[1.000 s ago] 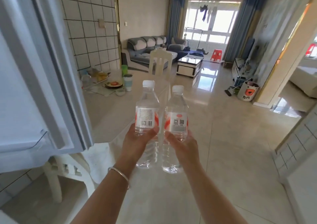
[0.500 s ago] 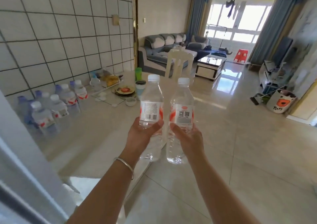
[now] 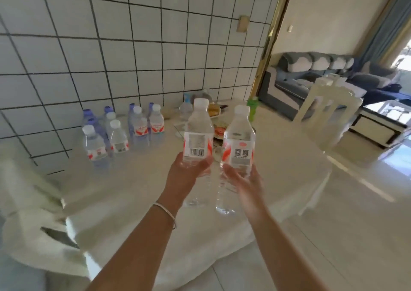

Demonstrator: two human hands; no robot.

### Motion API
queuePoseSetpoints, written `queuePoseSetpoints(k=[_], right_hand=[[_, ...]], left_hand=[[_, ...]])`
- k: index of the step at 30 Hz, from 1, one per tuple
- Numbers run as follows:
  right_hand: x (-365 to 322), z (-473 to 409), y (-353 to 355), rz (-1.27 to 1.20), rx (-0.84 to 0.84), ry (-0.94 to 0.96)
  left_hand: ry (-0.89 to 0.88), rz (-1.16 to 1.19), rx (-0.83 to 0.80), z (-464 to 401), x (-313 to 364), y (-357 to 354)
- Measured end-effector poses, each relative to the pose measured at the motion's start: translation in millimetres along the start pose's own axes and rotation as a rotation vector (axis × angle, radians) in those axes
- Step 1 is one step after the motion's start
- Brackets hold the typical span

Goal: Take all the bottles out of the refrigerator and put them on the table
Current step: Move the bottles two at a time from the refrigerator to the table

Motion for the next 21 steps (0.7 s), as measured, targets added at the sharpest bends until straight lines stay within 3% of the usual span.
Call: queuePoseSetpoints(k=[6,12,21], right_hand=[[-2.7,-84.8,-50.5,-0.06,-0.214,0.045],[12.0,-148.2,-120.7,-0.006,-0.355,-0.051],[38.0,-226.0,-217.6,0.118,-0.378,-0.136]], left_hand=[[0.019,-0.056,0.187,-67.0,-28.9,24.2],[0.06,-0.1,0.306,-129.5,-59.4,64.9],[0.067,-0.091,0.258,-208.1,-103.7,119.5]])
Point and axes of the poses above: each hand's wrist, its own z-axis away from the middle knuckle, its own y-axis out of the back of the hand, x = y × z, the point moved 2 cm from there along -z, towards the middle knuckle, and after that the axes turned 7 degrees about -y, right-handed, at the moved point
